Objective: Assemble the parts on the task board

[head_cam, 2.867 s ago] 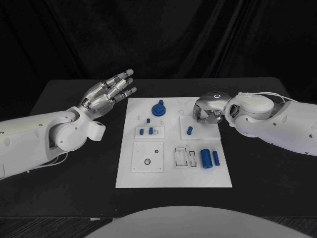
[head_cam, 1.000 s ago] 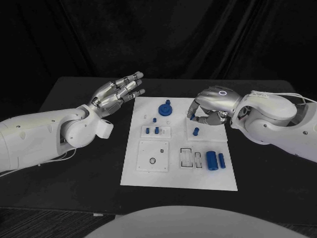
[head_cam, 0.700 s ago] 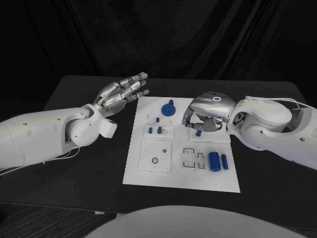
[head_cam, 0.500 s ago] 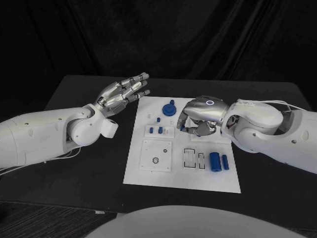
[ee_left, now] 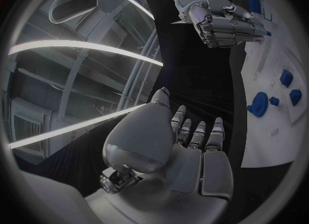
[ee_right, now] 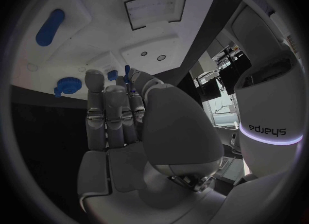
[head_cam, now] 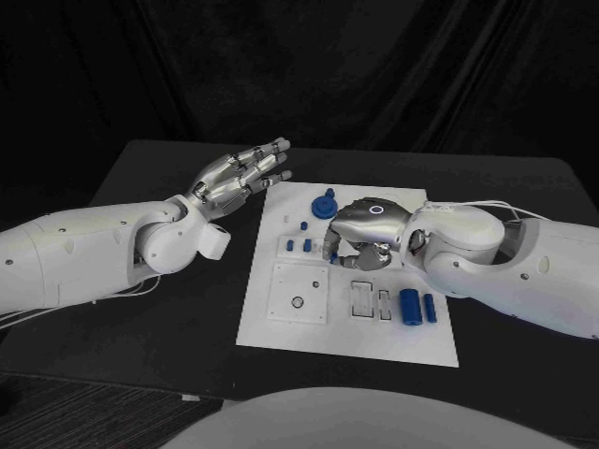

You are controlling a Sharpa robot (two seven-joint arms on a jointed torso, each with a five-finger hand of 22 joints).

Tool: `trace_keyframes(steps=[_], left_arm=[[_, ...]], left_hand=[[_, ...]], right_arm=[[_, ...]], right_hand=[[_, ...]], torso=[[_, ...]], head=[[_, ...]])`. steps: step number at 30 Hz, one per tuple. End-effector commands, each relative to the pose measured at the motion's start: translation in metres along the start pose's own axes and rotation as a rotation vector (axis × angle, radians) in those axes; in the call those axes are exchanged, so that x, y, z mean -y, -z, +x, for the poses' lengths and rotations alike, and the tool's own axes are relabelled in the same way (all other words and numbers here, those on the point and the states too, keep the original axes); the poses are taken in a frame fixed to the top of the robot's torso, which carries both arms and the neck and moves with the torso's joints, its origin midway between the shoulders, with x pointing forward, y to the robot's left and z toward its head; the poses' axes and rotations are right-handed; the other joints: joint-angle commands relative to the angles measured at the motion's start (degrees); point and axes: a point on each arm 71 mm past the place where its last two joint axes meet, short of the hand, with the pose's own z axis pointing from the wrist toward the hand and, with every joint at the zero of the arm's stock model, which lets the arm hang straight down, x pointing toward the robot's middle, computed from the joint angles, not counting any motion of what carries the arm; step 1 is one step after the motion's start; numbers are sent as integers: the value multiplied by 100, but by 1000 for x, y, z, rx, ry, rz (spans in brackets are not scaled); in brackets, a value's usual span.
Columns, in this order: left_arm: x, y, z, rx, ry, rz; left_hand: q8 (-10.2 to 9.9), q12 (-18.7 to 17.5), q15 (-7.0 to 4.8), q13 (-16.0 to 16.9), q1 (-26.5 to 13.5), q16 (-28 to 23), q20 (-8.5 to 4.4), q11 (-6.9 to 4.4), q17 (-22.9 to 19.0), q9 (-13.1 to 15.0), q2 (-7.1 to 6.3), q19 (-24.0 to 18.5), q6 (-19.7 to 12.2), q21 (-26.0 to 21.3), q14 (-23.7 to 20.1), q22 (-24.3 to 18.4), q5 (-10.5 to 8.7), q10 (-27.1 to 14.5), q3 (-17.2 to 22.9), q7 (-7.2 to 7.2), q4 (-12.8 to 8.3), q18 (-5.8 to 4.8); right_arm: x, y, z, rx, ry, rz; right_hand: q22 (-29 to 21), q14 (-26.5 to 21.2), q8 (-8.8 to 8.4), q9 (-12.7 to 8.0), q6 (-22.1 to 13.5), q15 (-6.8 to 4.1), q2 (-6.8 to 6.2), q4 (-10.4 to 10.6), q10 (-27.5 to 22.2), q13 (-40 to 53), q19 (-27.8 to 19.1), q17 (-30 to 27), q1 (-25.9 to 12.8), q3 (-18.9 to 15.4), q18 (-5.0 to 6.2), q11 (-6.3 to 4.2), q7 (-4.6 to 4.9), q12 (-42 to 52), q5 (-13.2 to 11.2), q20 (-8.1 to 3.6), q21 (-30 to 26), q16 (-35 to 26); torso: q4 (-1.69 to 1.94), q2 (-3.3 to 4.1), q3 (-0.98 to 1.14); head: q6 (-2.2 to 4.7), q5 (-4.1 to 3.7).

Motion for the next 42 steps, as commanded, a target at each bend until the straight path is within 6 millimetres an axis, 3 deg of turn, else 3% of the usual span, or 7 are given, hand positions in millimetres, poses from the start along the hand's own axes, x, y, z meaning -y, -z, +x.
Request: trace_keyframes(steps=[1,22,42], left_arm=[[1,0,2,-12,16,34],[-2,-3,5,-20,21,24],[-4,-3,6,-24,26,12]], left_hand=[[28,33,42,8,48,38,22,48,10,6,-12,20,44,19,-12,7,28,2,13,14,-35,109],[37,38,47,8,56,43,29,58,10,9,-5,24,63,20,-9,3,34,4,15,24,-41,109],[49,40,54,8,67,44,35,77,9,11,43,24,79,18,-11,-11,61,4,35,42,-40,109]], right_arm=[[-2,-2,5,-28,-3,11],[-18,-15,17,-52,-19,-20],[-20,-20,26,-60,-9,-26]], right_hand=[[299,1,-29,-11,20,-37,-11,-12,196,3,-2,-13,-9,38,19,-160,14,-5,36,-12,-40,-38],[266,-42,-75,-40,-22,-30,-35,-39,195,-2,-63,-108,6,67,40,-147,31,-39,67,-14,-214,-142],[273,-37,-119,-68,-62,-23,-61,-56,224,4,-77,-64,0,76,34,-141,45,-48,49,-10,-207,-108]], torso=[[-1,7,-2],[-4,4,-3],[-7,0,-1]], head=[[0,18],[0,54],[0,88]])
